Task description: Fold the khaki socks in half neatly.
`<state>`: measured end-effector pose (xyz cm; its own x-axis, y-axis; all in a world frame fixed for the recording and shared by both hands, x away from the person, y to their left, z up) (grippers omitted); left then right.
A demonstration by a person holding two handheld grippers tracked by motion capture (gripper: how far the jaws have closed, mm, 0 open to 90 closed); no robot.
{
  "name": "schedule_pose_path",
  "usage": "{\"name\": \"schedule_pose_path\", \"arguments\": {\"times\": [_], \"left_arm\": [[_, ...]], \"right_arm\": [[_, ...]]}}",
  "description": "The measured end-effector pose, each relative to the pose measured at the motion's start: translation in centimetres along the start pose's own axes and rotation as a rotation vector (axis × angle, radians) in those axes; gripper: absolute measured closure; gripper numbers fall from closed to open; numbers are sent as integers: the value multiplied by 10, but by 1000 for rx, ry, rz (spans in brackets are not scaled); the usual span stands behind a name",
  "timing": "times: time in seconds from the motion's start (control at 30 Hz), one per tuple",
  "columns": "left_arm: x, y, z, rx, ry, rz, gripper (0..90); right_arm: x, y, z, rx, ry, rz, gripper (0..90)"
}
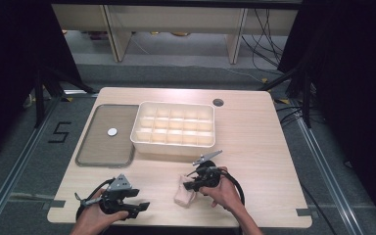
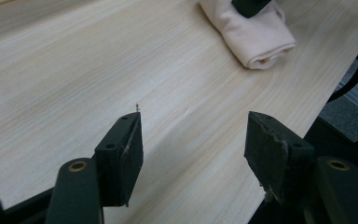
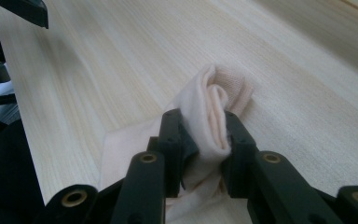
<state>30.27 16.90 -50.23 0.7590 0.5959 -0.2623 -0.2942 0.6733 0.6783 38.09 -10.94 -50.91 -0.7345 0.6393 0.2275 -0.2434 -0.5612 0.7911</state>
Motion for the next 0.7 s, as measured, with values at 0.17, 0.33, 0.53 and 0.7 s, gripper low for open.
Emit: {"name": "schedule_pose_path", "arguments": {"times": [0.17,0.33,0.53,0.7], "left_arm": [[2,2,-3,4,-5,7,360],[3,2,-5,-9,11,14,356],[4,0,-8,18,15,11,341],[5,0,-7,9,24,24,324]], "right_arm": [[2,6,2,-11,-1,1,741],[2,13,4,-31,2,12,742],[2,21,6,-45,7,-24,742],[2,24,7,-52,16,-11,742]]}}
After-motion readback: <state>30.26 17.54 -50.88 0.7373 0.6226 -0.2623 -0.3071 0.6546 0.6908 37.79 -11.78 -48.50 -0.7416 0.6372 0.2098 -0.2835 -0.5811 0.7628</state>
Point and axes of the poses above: each handheld gripper's, and its own axes: y roughly backward along the jaws, z roughly out of its top, x roughly to its left, the point moved 2 cm from there along -y, roughly forward along the jaws, and after that the axes turned 6 degrees about -z, right-handed, at the moved point
